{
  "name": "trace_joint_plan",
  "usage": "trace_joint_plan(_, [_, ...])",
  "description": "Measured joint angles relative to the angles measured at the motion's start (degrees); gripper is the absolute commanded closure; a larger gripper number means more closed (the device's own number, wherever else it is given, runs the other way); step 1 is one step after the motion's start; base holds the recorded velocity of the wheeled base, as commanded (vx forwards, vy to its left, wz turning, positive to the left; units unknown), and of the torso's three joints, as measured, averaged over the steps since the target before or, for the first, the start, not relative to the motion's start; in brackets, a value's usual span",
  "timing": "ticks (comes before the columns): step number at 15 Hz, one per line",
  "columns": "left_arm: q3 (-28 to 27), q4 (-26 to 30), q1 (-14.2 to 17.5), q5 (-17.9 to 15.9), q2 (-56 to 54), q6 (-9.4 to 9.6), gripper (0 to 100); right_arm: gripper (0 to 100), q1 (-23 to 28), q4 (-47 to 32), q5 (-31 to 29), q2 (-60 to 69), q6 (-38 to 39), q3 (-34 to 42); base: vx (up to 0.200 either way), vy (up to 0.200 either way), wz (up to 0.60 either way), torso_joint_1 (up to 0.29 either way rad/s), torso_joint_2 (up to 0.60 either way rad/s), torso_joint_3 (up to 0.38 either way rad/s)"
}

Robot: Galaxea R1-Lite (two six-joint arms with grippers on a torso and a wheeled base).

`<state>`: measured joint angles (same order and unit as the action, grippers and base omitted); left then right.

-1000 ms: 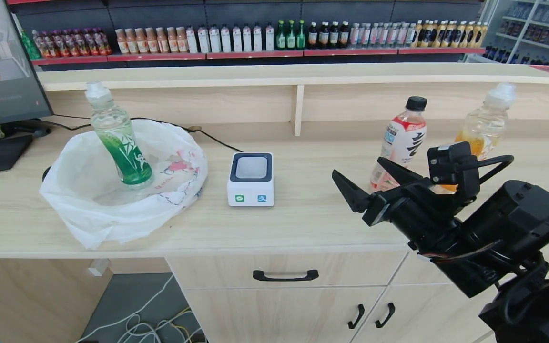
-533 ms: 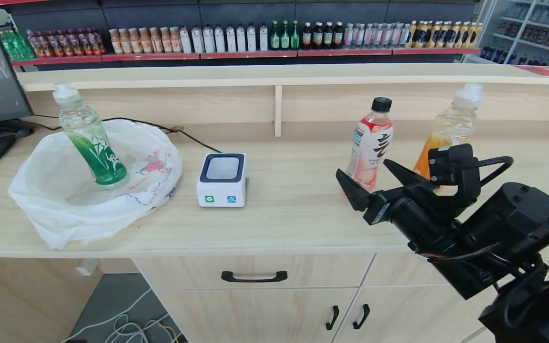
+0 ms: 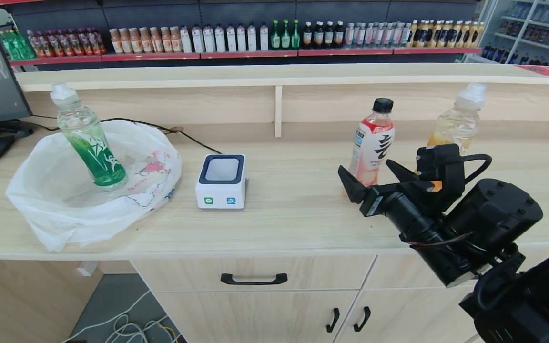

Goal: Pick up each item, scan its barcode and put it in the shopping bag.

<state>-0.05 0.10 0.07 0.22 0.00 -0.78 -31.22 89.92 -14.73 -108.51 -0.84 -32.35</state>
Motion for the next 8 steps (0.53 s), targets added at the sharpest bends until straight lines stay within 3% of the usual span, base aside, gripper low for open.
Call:
trace_joint_plan(2, [0.0,0.0,0.0,0.0,0.0,-0.11,0,0,2.8,0.0,-0.1,-1.8,0.2,-1.9,0.000,0.000,0.00,0.000,0.00,0.000])
trace_joint_plan(8, [0.0,0.0,0.0,0.0,0.0,-0.17,0,0,4.3,0.0,0.0,-7.4,0.7,-9.0,0.000,0.000,0.00,0.000,0.00,0.000])
